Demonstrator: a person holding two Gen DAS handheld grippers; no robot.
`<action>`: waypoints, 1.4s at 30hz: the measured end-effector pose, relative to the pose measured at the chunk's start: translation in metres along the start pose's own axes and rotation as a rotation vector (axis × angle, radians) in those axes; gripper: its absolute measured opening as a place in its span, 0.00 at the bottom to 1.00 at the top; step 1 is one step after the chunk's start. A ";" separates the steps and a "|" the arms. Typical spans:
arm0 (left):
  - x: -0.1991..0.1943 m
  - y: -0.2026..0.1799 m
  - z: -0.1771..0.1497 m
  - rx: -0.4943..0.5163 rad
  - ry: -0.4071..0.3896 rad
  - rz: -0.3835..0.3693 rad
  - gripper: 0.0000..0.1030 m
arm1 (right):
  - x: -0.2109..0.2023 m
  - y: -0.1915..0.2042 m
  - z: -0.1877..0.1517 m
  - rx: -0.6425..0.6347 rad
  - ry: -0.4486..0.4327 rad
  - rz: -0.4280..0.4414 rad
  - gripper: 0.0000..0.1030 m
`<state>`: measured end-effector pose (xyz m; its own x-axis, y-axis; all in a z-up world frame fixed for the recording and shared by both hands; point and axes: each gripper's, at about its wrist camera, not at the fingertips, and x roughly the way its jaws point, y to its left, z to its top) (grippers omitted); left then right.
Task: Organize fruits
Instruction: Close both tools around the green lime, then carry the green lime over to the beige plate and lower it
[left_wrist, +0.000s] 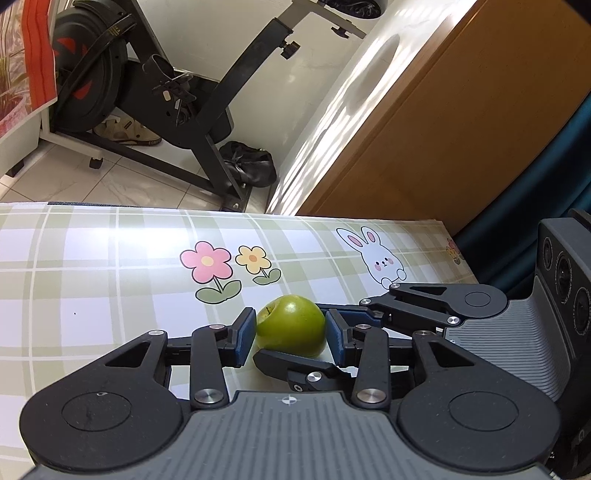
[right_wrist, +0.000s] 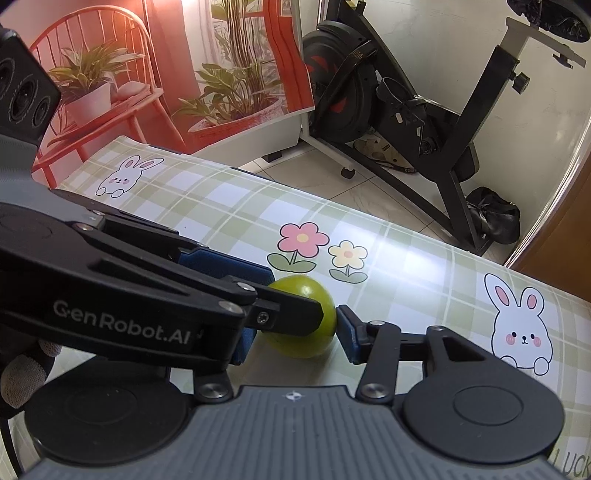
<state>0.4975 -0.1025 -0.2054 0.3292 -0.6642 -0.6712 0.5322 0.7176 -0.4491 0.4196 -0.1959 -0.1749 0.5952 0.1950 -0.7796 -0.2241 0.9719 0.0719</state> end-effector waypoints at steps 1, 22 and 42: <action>0.000 0.000 0.000 -0.004 0.001 -0.001 0.42 | 0.000 0.000 0.000 0.004 0.001 0.000 0.48; -0.074 -0.035 -0.033 -0.013 -0.089 0.092 0.42 | -0.051 0.038 -0.010 -0.055 -0.057 0.048 0.47; -0.112 -0.117 -0.083 0.089 -0.076 0.128 0.42 | -0.126 0.053 -0.078 0.003 -0.143 0.051 0.47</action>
<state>0.3336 -0.0943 -0.1265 0.4550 -0.5850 -0.6714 0.5483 0.7781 -0.3065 0.2724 -0.1792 -0.1215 0.6873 0.2604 -0.6781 -0.2544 0.9607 0.1110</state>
